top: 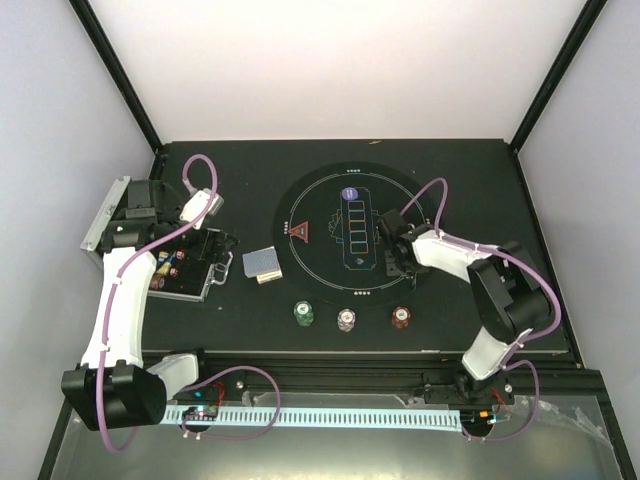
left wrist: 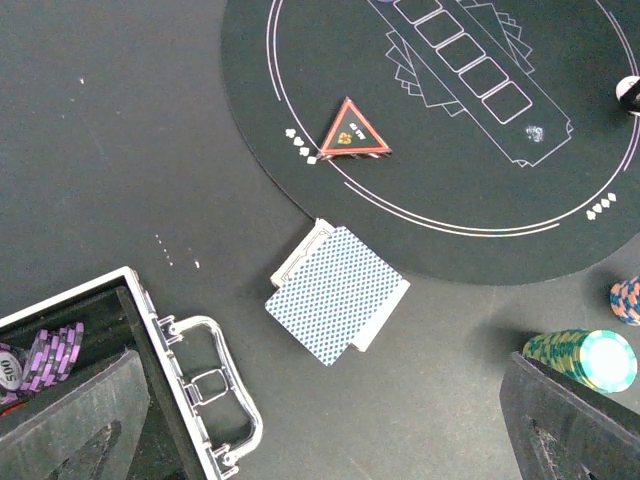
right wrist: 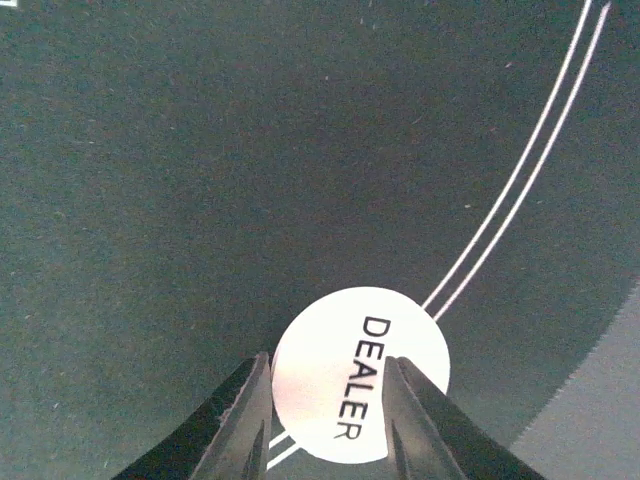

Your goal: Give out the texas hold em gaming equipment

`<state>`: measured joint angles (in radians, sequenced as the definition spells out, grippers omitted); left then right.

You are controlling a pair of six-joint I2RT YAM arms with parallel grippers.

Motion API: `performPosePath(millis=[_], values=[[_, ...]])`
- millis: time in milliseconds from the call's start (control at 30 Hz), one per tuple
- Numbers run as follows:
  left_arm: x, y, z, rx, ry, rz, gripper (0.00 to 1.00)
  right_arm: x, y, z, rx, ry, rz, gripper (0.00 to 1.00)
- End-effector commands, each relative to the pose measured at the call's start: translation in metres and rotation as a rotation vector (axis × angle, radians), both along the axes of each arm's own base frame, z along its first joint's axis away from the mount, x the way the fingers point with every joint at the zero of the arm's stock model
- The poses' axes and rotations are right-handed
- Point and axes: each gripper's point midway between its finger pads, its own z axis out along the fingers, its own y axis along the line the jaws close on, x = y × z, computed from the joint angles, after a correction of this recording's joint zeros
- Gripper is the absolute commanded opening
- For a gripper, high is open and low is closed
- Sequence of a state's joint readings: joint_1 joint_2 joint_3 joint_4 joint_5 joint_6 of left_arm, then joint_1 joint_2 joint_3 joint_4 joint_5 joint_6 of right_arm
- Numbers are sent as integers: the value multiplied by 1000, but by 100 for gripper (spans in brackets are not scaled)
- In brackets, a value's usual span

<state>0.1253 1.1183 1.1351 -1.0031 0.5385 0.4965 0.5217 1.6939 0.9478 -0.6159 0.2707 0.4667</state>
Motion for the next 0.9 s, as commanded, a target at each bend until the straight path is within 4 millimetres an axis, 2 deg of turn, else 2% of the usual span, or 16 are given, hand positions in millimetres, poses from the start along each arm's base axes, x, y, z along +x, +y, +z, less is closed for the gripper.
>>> performPosePath(millis=[0,167,233,367,467,600,867], values=[[0,5,20,20,-46,11,99,6,19,48,-22,-98,89,41],[2,9,17,32,-30,38,99,-19,87,111,46,-186,249,63],[4,12,15,43,-21,57,99,-38,118,127,85,-195,324,71],[9,19,14,59,-18,101,99,-88,181,142,164,-168,483,79],[13,24,14,59,-14,130,99,-119,218,140,196,-123,579,85],[16,27,17,62,-27,152,99,-143,250,123,175,-65,676,89],[9,23,19,54,-29,117,99,-145,265,85,109,0,717,85]])
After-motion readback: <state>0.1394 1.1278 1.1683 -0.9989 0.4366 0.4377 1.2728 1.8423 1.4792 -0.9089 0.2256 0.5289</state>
